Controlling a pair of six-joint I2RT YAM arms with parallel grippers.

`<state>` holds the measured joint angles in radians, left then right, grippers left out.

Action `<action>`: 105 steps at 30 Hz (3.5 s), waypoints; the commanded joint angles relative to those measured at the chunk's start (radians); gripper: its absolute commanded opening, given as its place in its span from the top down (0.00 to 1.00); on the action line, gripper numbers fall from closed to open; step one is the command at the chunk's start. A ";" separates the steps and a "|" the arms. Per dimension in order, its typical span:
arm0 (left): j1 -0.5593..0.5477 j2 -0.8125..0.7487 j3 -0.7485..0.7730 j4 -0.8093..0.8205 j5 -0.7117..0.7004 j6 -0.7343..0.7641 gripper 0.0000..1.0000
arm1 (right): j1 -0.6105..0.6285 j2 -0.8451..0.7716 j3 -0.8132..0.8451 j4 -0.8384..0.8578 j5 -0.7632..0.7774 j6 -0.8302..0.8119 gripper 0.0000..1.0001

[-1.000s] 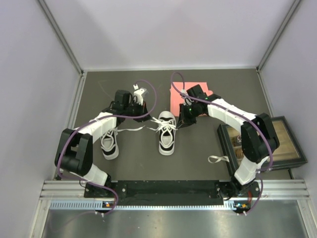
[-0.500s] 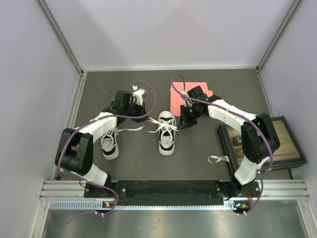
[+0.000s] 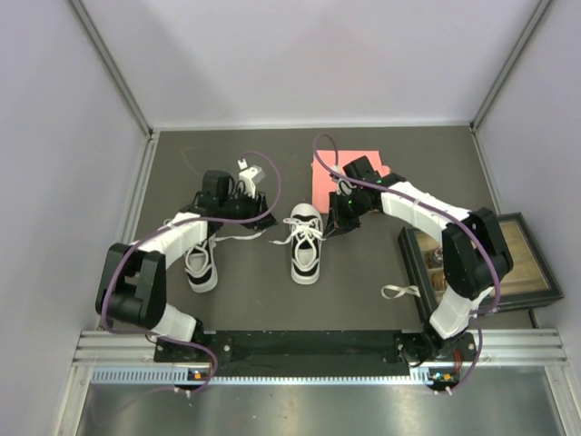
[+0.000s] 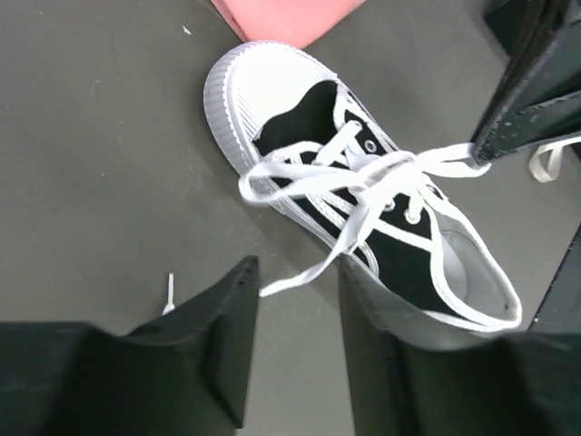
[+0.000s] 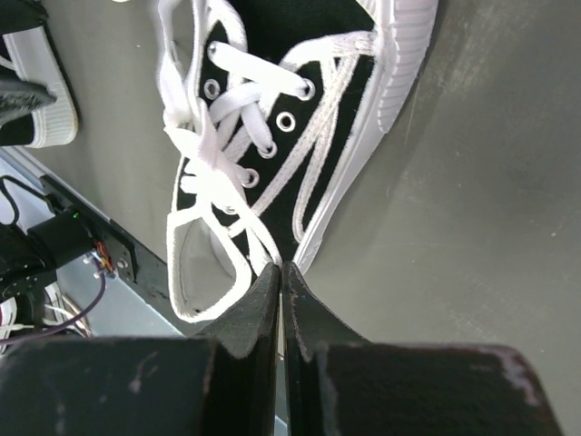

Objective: Tie the shoes

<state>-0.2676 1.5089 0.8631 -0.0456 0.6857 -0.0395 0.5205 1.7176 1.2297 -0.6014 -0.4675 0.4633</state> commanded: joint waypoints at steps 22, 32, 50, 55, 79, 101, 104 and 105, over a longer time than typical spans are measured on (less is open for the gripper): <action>-0.058 0.089 0.033 0.050 0.178 0.132 0.55 | 0.003 0.034 0.083 -0.021 -0.037 -0.025 0.98; -0.094 0.154 0.080 0.050 0.163 0.127 0.61 | 0.003 0.045 0.097 -0.021 -0.039 -0.018 0.98; -0.093 0.093 0.067 -0.040 0.207 0.185 1.00 | 0.003 0.057 0.108 -0.024 -0.034 -0.012 0.99; -0.093 0.112 0.074 -0.025 0.181 0.159 0.81 | 0.003 0.059 0.106 -0.018 -0.036 -0.006 0.99; -0.099 0.166 0.097 -0.042 0.213 0.128 0.86 | 0.004 0.071 0.123 -0.031 -0.039 -0.018 0.98; -0.105 0.198 0.122 -0.079 0.278 0.141 0.83 | 0.003 0.071 0.120 -0.034 -0.036 -0.015 0.98; -0.107 0.204 0.128 -0.077 0.282 0.141 0.88 | 0.001 0.069 0.122 -0.034 -0.036 -0.017 0.98; -0.107 0.208 0.129 -0.079 0.282 0.142 0.91 | 0.003 0.069 0.122 -0.034 -0.036 -0.017 0.98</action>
<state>-0.3695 1.7004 0.9585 -0.1329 0.9279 0.0982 0.5209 1.7786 1.3109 -0.6441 -0.4953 0.4484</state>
